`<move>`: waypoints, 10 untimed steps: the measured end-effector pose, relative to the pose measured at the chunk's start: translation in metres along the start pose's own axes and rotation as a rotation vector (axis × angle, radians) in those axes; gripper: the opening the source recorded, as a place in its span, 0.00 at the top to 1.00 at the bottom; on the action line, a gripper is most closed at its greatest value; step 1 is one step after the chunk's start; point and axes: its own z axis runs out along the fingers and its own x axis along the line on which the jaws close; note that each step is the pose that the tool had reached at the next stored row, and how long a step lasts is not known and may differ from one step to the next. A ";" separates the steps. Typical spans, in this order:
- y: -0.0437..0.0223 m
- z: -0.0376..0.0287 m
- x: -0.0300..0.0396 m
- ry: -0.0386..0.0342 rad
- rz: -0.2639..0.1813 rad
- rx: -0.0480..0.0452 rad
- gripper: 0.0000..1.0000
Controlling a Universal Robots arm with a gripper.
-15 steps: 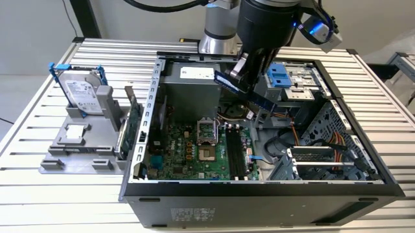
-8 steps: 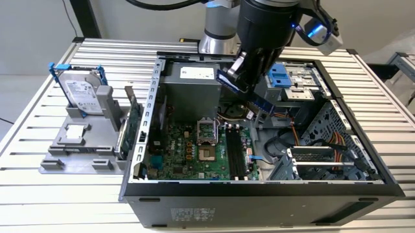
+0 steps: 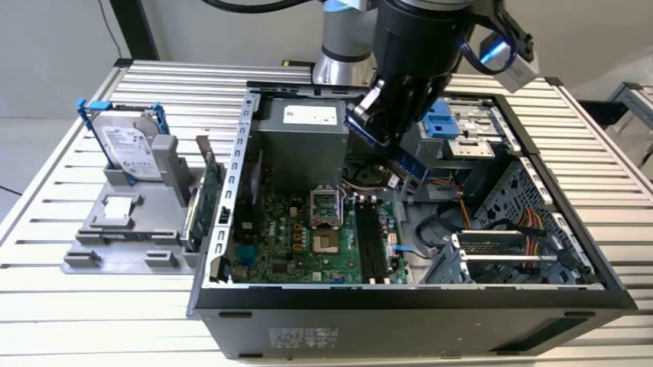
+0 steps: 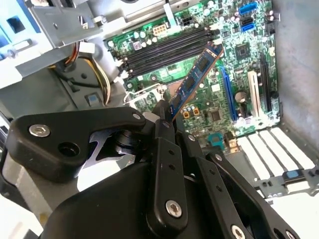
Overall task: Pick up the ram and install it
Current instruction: 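Insert the ram into the slot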
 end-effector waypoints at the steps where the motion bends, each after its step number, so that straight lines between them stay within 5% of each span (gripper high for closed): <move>1: 0.0000 0.0000 0.0000 -0.0002 0.011 0.0005 1.00; 10: 0.0000 0.0000 0.0000 -0.0016 0.111 0.0045 1.00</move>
